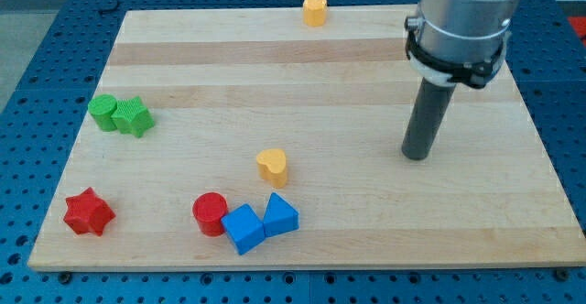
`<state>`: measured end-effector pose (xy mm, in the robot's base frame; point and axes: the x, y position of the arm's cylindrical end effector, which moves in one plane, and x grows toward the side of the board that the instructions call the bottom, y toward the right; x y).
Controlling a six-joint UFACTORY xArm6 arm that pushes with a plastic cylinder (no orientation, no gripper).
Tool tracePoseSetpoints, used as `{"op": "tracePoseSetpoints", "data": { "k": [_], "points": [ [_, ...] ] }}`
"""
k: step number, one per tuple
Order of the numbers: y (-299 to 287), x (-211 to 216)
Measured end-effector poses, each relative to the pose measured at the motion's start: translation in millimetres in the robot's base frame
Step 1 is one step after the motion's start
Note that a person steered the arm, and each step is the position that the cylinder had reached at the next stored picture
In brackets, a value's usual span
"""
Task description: Move yellow heart to the left of yellow hexagon
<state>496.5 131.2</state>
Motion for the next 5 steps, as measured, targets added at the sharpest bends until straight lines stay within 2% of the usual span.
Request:
{"op": "tracePoseSetpoints", "data": {
  "k": [1, 5],
  "points": [
    [-15, 30],
    [-163, 35]
  ]
}}
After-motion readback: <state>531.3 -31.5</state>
